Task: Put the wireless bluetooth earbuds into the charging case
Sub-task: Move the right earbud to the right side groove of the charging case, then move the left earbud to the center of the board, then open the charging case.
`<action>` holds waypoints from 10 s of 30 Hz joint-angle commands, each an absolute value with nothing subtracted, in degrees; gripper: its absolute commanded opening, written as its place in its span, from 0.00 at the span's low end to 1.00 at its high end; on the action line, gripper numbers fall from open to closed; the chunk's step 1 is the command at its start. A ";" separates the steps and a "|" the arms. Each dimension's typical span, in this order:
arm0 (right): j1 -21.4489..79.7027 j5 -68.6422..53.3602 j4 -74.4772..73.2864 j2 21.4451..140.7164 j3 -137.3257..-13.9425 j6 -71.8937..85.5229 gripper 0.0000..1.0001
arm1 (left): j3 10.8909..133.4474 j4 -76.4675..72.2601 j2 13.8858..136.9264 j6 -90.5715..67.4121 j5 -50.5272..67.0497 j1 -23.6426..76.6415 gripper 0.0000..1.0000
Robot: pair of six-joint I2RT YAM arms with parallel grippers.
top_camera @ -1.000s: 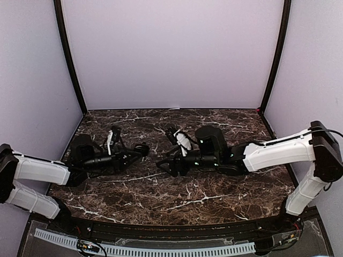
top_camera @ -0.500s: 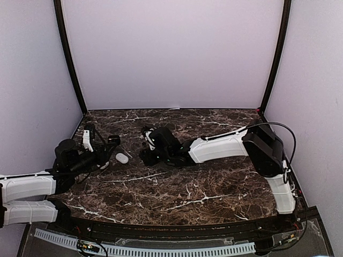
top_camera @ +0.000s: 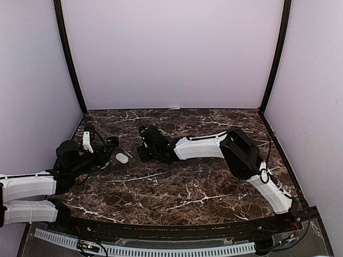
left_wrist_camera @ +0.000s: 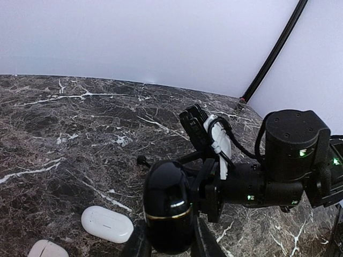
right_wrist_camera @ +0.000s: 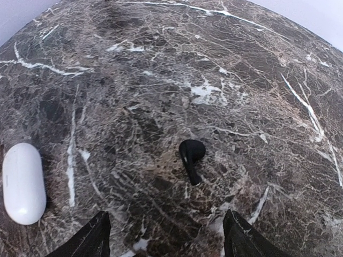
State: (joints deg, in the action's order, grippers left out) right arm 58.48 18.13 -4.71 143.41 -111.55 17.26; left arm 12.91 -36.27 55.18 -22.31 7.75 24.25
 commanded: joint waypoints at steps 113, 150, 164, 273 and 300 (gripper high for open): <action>53.35 17.68 -16.21 154.38 -125.31 18.21 0.32 | 12.88 -38.81 56.91 -21.19 13.03 23.97 0.20; 52.77 24.49 -8.27 132.29 -88.21 19.59 0.17 | 12.92 -38.62 56.83 -21.09 13.04 23.93 0.20; 54.39 17.44 -1.13 107.09 -49.34 28.62 0.14 | 13.09 -39.58 58.37 -21.30 14.05 23.99 0.20; 52.82 -31.74 18.83 89.55 -47.77 8.79 0.82 | 28.73 -55.33 91.18 -4.95 47.63 45.15 0.10; 48.44 -23.63 18.30 89.45 -46.10 12.06 0.82 | 29.55 -53.01 90.81 -2.71 48.70 46.85 0.10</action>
